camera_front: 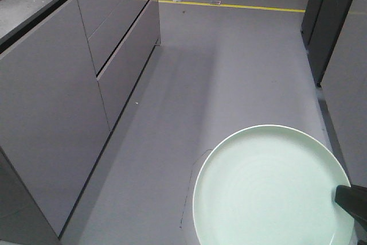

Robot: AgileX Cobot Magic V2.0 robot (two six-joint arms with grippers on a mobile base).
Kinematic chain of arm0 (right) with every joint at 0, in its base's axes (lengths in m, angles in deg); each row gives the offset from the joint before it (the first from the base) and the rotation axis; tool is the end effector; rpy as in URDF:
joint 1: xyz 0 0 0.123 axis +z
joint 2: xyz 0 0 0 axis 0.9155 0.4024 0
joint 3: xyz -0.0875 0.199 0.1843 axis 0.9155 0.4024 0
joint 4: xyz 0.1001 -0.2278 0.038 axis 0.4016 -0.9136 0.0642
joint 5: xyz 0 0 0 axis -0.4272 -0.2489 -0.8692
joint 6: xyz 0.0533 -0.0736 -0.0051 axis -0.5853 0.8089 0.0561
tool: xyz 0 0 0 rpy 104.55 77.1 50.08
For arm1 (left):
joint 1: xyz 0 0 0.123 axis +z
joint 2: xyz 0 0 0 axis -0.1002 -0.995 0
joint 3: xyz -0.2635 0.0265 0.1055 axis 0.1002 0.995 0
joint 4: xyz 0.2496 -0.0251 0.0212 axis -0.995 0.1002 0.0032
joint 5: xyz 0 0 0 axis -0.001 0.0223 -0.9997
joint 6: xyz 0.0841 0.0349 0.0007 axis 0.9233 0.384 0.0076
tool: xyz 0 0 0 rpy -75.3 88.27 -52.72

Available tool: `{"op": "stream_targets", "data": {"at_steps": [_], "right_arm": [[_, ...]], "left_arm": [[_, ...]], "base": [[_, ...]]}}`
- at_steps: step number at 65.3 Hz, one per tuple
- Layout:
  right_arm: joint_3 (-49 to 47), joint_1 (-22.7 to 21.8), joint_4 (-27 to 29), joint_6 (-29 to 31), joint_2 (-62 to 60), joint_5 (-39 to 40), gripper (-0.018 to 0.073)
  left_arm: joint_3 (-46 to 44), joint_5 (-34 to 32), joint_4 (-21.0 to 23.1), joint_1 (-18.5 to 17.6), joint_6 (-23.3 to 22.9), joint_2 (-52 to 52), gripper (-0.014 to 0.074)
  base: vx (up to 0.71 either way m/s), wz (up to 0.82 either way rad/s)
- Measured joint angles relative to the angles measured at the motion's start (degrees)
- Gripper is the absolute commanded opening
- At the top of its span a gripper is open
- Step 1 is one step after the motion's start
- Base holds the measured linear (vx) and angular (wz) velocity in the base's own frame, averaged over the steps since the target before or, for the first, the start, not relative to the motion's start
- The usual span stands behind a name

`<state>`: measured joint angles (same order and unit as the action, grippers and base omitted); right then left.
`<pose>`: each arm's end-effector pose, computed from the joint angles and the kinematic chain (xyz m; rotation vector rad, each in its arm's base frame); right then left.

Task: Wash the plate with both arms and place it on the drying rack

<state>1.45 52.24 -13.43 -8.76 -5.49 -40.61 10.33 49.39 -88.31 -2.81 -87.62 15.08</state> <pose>0.0816 0.0356 0.2982 -0.2268 2.0846 0.4788 0.0518 -0.0080 0.1720 0.1261 1.8558 -0.1168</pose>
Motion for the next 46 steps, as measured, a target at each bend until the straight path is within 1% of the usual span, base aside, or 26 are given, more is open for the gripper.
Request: {"op": "stream_targets", "data": {"at_steps": [46], "right_arm": [[0.0, 0.0, 0.0, 0.0, 0.0, 0.0, -0.0001]], "left_arm": [[0.0, 0.0, 0.0, 0.0, 0.0, 0.0, -0.0006]], "base": [[0.20, 0.01]]}}
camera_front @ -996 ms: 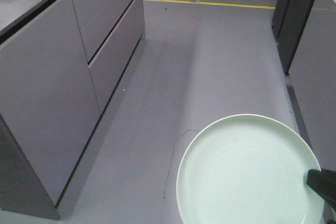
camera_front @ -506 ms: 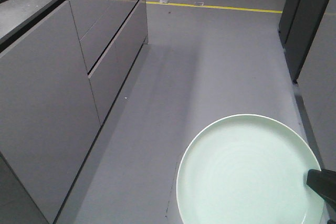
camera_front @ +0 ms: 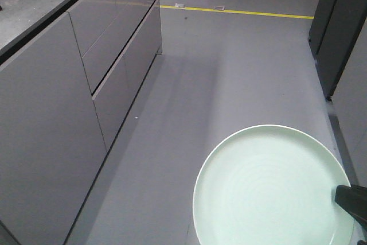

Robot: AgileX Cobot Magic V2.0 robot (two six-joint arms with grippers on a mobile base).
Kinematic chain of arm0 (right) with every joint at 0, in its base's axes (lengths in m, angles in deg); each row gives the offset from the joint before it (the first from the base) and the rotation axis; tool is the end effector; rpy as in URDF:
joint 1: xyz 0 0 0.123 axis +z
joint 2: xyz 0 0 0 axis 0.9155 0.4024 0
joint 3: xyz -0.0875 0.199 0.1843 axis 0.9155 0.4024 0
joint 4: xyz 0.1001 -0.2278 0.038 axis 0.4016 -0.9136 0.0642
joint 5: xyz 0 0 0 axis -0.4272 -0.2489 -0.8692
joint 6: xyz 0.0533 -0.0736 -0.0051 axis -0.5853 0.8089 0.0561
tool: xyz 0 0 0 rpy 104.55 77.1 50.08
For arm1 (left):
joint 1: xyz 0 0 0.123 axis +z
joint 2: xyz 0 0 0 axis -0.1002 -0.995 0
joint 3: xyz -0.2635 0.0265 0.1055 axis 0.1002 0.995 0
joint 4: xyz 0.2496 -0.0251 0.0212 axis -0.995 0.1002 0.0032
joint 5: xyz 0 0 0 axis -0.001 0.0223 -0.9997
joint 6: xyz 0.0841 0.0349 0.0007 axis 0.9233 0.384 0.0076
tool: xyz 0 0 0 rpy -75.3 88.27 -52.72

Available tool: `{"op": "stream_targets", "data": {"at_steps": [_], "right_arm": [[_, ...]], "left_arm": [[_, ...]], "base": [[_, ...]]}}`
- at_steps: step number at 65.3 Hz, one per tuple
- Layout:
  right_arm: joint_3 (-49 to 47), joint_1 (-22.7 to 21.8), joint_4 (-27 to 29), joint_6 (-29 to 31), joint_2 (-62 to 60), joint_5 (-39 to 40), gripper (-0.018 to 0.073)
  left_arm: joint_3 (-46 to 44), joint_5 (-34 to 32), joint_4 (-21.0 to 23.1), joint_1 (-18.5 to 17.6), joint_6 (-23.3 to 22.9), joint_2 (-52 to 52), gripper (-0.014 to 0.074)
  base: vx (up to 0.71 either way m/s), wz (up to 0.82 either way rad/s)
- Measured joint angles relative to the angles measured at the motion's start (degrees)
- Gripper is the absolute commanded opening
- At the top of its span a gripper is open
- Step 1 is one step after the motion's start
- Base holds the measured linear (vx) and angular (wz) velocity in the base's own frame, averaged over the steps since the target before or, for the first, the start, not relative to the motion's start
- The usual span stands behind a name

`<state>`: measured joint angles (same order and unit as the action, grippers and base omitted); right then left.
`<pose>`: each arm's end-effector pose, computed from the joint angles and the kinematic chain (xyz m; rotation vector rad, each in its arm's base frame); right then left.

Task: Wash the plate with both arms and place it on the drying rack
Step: 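Drive along the aisle toward the sink counter, plate held in right gripper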

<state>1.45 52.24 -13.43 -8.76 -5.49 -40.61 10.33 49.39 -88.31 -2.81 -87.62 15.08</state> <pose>0.0816 0.0356 0.2982 -0.2268 2.0846 0.4788 0.0518 -0.0080 0.1720 0.1261 1.8558 -0.1168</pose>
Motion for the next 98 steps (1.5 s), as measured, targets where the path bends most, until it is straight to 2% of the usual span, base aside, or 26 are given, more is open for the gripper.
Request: {"op": "stream_targets", "data": {"at_steps": [98], "right_arm": [[0.0, 0.0, 0.0, 0.0, 0.0, 0.0, -0.0001]], "left_arm": [[0.0, 0.0, 0.0, 0.0, 0.0, 0.0, -0.0006]], "base": [[0.16, -0.06]]}}
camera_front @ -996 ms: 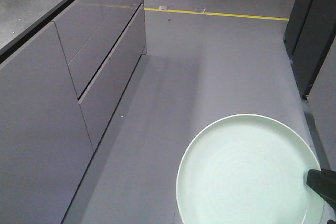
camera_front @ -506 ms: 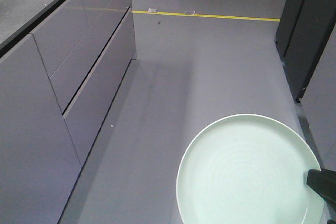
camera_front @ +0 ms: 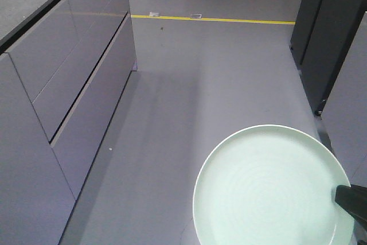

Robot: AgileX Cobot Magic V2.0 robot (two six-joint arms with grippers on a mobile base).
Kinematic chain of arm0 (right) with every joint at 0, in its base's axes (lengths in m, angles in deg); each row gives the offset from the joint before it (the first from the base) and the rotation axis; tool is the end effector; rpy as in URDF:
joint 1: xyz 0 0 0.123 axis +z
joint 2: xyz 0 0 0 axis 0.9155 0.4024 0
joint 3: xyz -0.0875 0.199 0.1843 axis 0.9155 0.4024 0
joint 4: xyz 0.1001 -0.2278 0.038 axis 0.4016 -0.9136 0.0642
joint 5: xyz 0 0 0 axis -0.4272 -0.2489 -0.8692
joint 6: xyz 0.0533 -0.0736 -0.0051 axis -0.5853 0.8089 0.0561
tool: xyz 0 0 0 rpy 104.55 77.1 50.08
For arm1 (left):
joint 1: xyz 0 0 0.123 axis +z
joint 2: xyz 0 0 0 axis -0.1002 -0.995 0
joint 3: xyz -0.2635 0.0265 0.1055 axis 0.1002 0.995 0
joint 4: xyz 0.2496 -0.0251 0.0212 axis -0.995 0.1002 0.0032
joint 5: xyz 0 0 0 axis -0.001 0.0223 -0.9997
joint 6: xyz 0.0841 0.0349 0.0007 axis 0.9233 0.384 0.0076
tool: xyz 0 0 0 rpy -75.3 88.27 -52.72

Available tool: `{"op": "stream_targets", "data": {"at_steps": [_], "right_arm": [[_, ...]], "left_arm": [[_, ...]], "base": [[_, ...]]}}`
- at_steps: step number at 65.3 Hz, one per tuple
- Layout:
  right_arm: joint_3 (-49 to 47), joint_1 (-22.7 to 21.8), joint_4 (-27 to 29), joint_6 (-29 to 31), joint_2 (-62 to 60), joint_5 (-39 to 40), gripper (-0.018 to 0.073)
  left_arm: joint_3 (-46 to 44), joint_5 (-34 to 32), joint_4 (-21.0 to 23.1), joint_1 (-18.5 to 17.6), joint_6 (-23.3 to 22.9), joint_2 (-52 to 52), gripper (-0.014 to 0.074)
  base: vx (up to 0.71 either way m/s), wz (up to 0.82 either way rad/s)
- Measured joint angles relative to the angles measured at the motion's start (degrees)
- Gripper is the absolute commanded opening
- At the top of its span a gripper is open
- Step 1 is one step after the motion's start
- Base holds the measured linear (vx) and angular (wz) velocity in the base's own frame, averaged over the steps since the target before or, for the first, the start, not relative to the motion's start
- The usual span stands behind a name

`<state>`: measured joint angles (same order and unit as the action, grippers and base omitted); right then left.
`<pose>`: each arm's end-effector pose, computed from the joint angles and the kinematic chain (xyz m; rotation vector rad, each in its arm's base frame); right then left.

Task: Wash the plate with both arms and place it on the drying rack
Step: 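Drive along the aisle toward the sink counter, plate held in right gripper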

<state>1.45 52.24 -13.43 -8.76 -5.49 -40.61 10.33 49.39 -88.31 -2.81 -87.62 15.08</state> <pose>0.0816 0.0356 0.2982 -0.2268 2.0846 0.4788 0.0518 -0.0080 0.1720 0.1261 1.8558 -0.1168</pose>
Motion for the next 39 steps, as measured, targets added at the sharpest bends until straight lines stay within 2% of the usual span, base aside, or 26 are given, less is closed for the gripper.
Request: {"op": "stream_targets", "data": {"at_steps": [39], "right_arm": [[0.0, 0.0, 0.0, 0.0, 0.0, 0.0, -0.0001]], "left_arm": [[0.0, 0.0, 0.0, 0.0, 0.0, 0.0, -0.0006]], "base": [[0.13, -0.02]]}}
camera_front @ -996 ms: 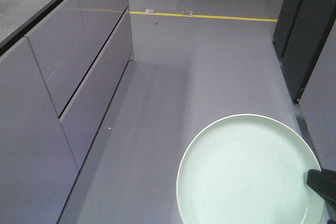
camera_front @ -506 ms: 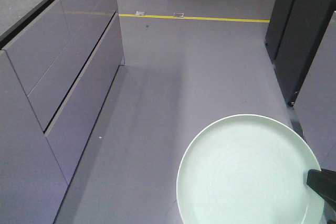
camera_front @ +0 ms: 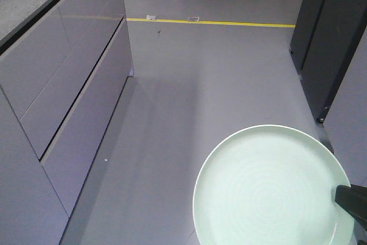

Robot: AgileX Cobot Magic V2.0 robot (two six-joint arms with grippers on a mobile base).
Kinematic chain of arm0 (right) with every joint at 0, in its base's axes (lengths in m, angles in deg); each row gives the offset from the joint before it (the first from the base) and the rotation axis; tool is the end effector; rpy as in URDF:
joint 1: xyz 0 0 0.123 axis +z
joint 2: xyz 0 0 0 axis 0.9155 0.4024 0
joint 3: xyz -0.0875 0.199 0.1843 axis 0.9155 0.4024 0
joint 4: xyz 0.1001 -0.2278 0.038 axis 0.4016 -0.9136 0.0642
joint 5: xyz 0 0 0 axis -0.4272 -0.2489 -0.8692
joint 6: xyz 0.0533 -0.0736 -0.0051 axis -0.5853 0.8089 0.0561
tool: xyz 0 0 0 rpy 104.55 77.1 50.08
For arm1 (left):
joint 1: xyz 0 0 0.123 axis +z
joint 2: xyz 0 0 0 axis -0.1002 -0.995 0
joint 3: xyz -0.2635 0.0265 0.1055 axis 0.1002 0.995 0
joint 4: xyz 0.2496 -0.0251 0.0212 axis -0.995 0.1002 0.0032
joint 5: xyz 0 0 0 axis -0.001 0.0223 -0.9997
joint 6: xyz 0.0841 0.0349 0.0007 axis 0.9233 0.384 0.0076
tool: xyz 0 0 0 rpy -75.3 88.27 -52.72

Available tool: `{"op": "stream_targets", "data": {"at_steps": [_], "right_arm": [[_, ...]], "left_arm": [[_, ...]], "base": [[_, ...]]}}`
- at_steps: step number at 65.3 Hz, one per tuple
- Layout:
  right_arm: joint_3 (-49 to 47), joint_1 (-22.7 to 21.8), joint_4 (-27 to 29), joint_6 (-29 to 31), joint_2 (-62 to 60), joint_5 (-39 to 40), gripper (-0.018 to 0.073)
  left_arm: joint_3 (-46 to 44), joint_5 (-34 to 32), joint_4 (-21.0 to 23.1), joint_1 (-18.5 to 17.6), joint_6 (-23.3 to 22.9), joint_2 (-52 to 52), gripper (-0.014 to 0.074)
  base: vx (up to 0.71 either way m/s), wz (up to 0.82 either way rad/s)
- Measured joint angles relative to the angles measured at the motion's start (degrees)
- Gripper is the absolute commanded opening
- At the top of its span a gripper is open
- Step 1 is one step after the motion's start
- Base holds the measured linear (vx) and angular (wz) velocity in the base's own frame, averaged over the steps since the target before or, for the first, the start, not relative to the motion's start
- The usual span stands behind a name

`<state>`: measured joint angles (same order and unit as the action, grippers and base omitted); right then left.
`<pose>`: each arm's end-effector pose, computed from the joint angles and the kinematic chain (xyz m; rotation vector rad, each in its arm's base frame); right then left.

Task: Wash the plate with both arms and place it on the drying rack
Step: 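Drive along the aisle toward the sink counter, plate held in right gripper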

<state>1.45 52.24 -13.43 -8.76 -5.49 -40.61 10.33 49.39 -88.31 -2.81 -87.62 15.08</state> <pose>0.0816 0.0356 0.2982 -0.2268 2.0846 0.4788 0.0518 -0.0080 0.1720 0.1261 1.8558 -0.1168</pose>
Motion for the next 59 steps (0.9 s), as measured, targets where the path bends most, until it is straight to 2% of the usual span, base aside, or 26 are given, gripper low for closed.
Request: {"op": "stream_targets", "data": {"at_steps": [59], "right_arm": [[0.0, 0.0, 0.0, 0.0, 0.0, 0.0, -0.0001]], "left_arm": [[0.0, 0.0, 0.0, 0.0, 0.0, 0.0, -0.0006]], "base": [[0.16, 0.01]]}}
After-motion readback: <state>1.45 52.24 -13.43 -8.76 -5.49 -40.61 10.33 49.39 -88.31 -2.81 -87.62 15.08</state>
